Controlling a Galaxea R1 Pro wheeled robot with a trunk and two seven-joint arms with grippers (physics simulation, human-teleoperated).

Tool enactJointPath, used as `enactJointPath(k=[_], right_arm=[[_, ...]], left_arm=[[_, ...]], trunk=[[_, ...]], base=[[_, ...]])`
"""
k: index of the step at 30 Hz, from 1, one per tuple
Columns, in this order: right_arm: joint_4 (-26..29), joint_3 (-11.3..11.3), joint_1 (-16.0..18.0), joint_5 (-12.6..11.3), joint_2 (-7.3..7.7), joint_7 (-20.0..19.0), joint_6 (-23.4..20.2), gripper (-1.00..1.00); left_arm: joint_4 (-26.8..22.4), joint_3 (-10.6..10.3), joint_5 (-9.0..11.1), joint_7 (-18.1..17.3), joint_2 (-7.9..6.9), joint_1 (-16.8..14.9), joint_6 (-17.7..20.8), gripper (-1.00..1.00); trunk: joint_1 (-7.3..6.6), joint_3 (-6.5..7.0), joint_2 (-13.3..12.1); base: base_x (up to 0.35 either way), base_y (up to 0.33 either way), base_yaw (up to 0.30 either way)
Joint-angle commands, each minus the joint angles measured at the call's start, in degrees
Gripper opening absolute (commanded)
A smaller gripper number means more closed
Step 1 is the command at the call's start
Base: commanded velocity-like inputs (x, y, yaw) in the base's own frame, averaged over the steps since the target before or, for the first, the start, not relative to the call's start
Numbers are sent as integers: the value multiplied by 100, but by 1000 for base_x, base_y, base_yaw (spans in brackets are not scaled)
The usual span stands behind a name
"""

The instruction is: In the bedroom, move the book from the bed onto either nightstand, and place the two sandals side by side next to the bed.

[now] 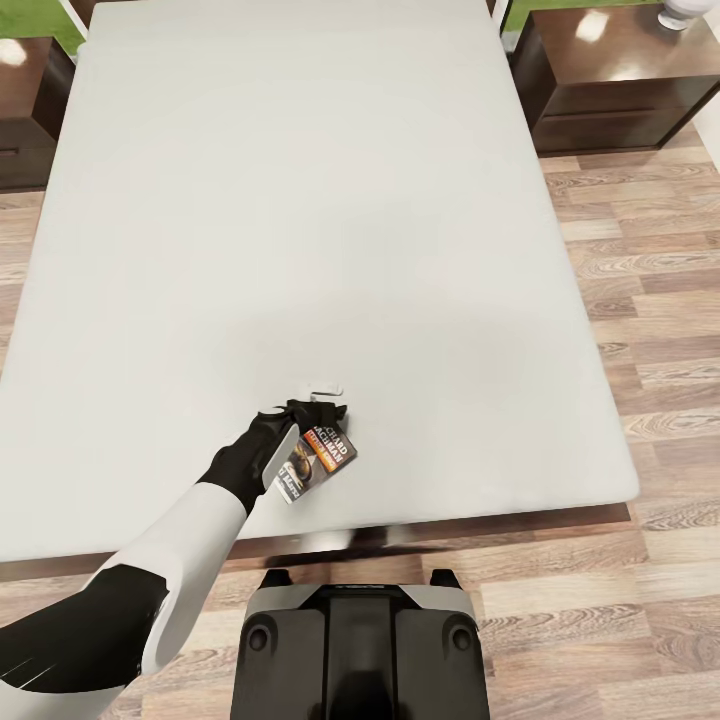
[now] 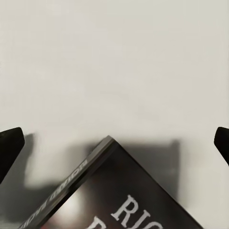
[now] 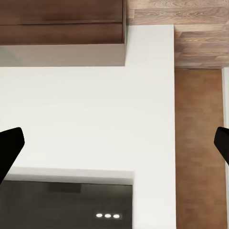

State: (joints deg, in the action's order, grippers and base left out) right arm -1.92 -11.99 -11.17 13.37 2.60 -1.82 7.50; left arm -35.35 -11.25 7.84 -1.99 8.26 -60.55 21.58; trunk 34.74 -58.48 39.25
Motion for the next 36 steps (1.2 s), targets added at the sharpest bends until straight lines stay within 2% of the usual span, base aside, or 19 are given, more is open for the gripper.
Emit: enactJointPath(k=[1,36], right_arm=[[-10,-49,1,43,3,-15,32,100],[-10,-49,1,46,3,-16,32,100]], left_arm=[[-7,-12,59,11,-3,-1,31,100],[-24,-17,69,353,35,-4,22,100]], trunk=[[2,-3,5],[2,-3,5]], base=[[0,0,0],[0,0,0]])
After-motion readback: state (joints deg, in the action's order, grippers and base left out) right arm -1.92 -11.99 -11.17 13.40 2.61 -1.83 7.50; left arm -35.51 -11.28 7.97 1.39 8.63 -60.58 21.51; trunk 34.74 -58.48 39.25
